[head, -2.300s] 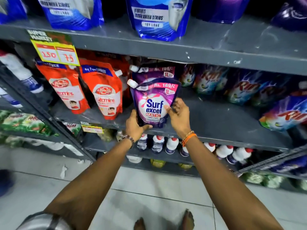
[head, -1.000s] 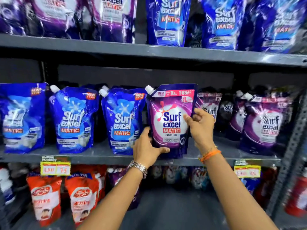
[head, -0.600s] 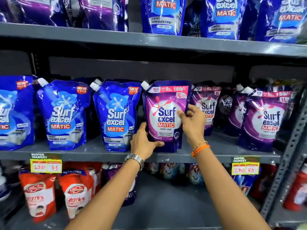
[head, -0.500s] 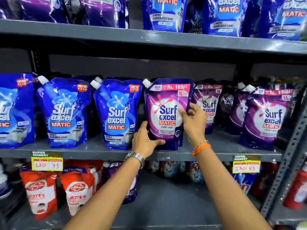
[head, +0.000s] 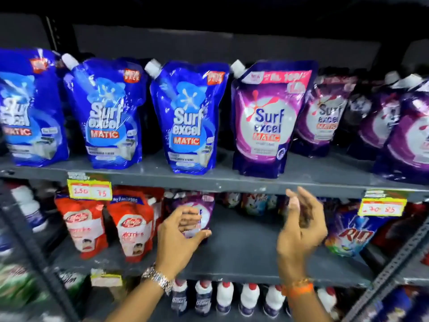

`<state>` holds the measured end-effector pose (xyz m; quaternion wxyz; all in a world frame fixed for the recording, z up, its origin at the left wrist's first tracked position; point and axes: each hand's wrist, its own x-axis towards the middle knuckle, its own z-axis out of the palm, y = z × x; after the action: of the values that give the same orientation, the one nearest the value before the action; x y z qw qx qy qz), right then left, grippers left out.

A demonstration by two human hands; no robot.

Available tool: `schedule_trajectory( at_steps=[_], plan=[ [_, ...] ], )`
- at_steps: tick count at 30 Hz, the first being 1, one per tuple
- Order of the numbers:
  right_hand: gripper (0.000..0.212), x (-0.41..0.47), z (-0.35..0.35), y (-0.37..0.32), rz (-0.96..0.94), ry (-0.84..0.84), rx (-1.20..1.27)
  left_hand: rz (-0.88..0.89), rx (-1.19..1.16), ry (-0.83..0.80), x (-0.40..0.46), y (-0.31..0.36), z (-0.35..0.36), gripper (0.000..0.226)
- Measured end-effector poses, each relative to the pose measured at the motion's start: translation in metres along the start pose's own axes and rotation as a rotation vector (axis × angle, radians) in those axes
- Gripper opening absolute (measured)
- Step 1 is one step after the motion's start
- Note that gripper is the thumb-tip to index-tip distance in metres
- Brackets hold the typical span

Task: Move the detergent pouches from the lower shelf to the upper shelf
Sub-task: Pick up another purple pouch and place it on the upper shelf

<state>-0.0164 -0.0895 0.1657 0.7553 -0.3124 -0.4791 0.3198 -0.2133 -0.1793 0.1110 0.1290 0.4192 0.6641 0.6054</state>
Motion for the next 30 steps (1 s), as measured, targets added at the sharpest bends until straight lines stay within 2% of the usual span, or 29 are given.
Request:
schedule_trajectory(
  at_steps=[3,6,8,11,14,16,22,26,30],
  plan=[
    [0.016,-0.045,0.009,0.051,0.166,-0.108,-0.060,-0.219,0.058,-0.048,0.004,-0.077,-0.009,0.064],
    [0.017,-0.067,0.035,0.104,0.380,-0.388,-0.164,-0.343,0.167,-0.120,0.013,-0.126,-0.013,0.089],
    [0.030,-0.071,0.059,0.141,0.473,-0.542,-0.207,-0.356,0.217,-0.158,0.022,-0.139,-0.011,0.101],
    [0.057,-0.062,0.090,0.191,0.613,-0.683,-0.252,-0.352,0.138,-0.187,0.044,-0.152,0.002,0.101],
    [0.077,-0.052,0.106,0.227,0.551,-0.813,-0.241,-0.356,0.095,-0.149,0.066,-0.180,0.012,0.116],
    [0.070,-0.048,0.112,0.237,0.478,-0.885,-0.239,-0.355,0.121,-0.145,0.076,-0.205,0.016,0.124],
    [0.051,-0.049,0.120,0.254,0.498,-0.875,-0.235,-0.301,0.092,-0.167,0.093,-0.231,0.025,0.112],
    [0.043,-0.054,0.112,0.251,0.562,-0.847,-0.212,-0.291,0.103,-0.122,0.086,-0.232,0.029,0.102],
    [0.038,-0.057,0.093,0.234,0.587,-0.854,-0.173,-0.322,0.086,-0.069,0.061,-0.233,0.035,0.102]
  ],
)
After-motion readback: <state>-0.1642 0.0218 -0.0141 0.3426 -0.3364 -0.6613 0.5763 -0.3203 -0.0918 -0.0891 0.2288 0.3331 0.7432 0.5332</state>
